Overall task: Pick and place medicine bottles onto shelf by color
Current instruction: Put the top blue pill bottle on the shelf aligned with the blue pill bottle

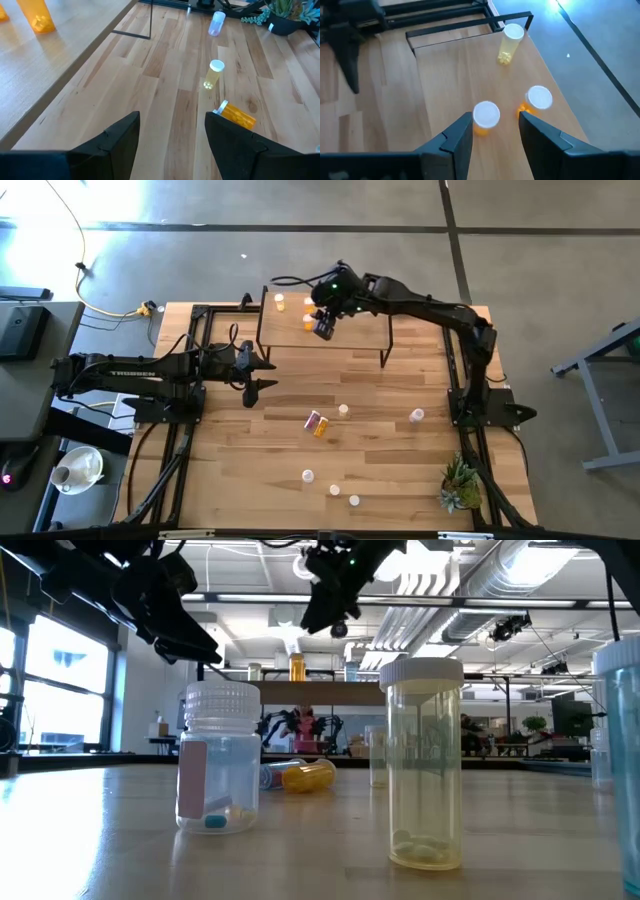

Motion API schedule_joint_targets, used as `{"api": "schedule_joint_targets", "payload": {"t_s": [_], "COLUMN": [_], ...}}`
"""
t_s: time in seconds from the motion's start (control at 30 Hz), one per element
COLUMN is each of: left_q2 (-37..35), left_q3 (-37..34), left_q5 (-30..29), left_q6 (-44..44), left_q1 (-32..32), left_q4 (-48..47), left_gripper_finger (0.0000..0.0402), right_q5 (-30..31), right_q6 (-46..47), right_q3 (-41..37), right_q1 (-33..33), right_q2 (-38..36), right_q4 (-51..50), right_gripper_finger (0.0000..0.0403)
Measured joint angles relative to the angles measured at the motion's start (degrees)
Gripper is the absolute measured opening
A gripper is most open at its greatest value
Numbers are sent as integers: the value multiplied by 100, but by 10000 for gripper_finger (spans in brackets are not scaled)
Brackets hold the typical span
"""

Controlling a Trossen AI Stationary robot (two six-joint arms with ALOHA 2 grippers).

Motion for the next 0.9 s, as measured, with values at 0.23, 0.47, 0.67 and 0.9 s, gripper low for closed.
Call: {"api": "schedule_joint_targets", "payload": {"t_s": [0.23, 0.47, 0.67, 0.9], "left_q2": [0, 0, 103, 766], "left_q3": [0, 6, 516, 1346], "left_q5": [10, -171, -762, -1339], "left_q6": [-226, -381, -616, -825], "left_q1": [-170, -513, -895, -1550], "left_q4": [51, 432, -19, -638], "left_gripper_finger": [215, 215, 215, 215], "right_q5": [1, 209, 745, 768], "right_q6": [17, 61, 113, 422], "right_q3": [0, 0, 0, 2], "right_q1": [99, 258, 357, 354], "right_q2": [-355, -744, -1123, -1347], "right_q4": [-567, -866, -940, -1109], "right_gripper_finger": [151, 151, 151, 151]}}
